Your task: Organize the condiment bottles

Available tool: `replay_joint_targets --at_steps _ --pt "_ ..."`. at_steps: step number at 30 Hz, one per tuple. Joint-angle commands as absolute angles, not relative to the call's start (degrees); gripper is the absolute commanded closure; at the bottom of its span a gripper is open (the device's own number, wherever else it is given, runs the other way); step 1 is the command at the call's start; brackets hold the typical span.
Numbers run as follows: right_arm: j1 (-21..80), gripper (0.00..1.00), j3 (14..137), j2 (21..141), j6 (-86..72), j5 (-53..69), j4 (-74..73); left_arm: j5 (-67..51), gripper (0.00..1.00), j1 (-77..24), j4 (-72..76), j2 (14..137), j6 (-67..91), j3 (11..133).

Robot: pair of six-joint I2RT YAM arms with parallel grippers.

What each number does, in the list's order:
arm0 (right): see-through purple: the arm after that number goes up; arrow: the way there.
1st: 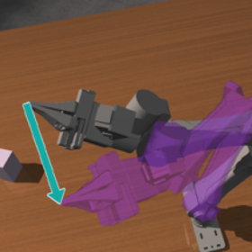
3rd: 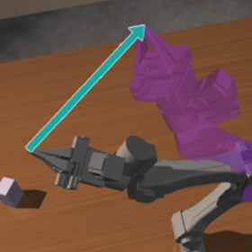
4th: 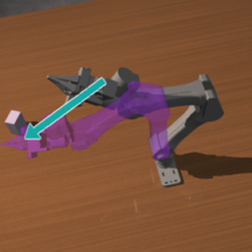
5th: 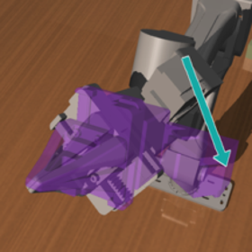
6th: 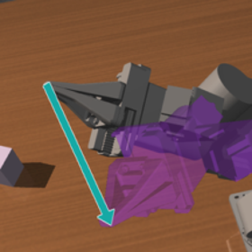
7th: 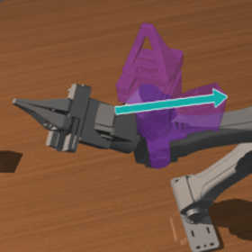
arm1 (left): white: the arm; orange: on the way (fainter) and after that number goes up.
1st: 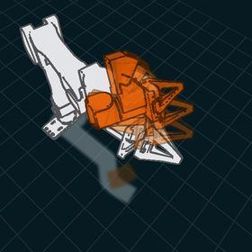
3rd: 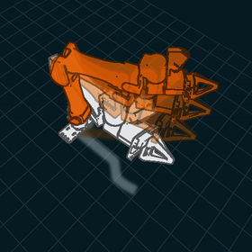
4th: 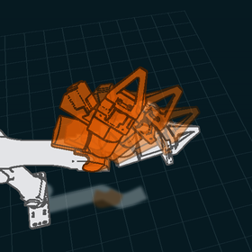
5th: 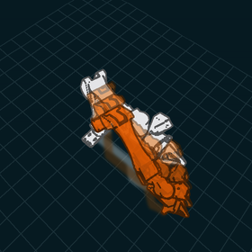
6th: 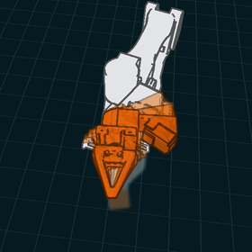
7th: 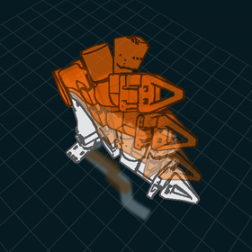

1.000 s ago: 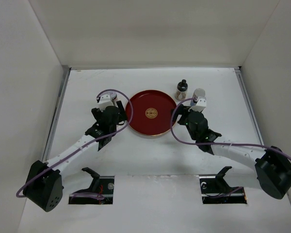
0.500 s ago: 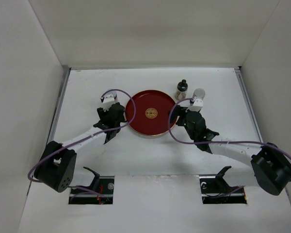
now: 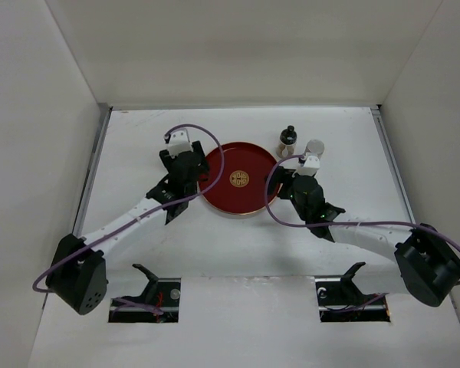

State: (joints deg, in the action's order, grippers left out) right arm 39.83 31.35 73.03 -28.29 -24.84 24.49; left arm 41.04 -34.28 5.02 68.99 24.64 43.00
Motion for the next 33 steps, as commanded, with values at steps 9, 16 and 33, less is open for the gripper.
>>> replay_joint_targets --at_steps 9,16,33 --pt "38.72 0.11 31.12 68.29 -29.53 -25.66 28.30 30.42 0.70 -35.46 16.00 91.91 24.70 62.48" --pt "38.45 0.10 31.03 68.20 -29.88 -25.40 28.30 29.62 0.67 -35.90 16.26 100.62 24.79 66.35" --pt "37.66 0.09 30.94 68.82 -30.85 -24.87 28.39 39.01 0.10 -28.53 14.69 85.09 26.27 53.18"
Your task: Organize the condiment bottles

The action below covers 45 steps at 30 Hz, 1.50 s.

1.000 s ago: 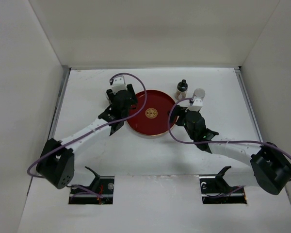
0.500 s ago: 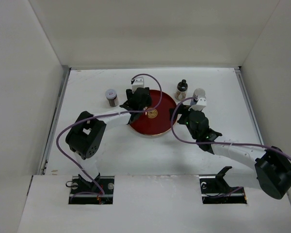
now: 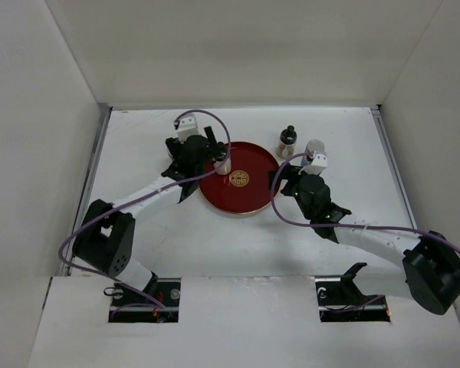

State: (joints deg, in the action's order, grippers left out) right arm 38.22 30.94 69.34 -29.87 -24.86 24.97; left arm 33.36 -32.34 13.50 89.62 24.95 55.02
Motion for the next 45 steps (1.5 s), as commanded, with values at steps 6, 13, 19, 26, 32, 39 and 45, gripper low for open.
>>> replay_joint_targets --at_steps 6,13,19,26,32,39,45 --pt "37.92 0.08 31.29 69.52 -30.85 -24.79 28.39 38.33 0.11 -19.65 9.32 90.69 29.09 57.03" --pt "38.01 0.07 31.64 70.40 -30.23 -24.79 28.39 33.75 0.09 -18.06 10.11 98.34 27.42 62.04" --pt "38.01 0.07 32.08 71.19 -30.06 -24.79 28.39 34.37 0.15 -16.39 10.72 103.00 28.13 64.77" --pt "38.01 0.07 31.91 70.75 -29.88 -24.79 28.39 36.29 0.63 -17.00 13.70 101.18 28.56 61.71" --pt "38.01 0.07 31.99 70.75 -29.88 -24.61 28.39 38.06 0.71 -20.34 14.59 86.43 28.65 51.17" --pt "38.01 0.07 31.99 70.58 -29.88 -24.70 28.39 34.63 0.71 -28.59 9.49 71.29 29.35 44.91" --pt "38.01 0.07 31.73 69.79 -29.88 -25.14 28.04 31.99 0.70 -34.23 10.80 75.84 29.18 48.51"
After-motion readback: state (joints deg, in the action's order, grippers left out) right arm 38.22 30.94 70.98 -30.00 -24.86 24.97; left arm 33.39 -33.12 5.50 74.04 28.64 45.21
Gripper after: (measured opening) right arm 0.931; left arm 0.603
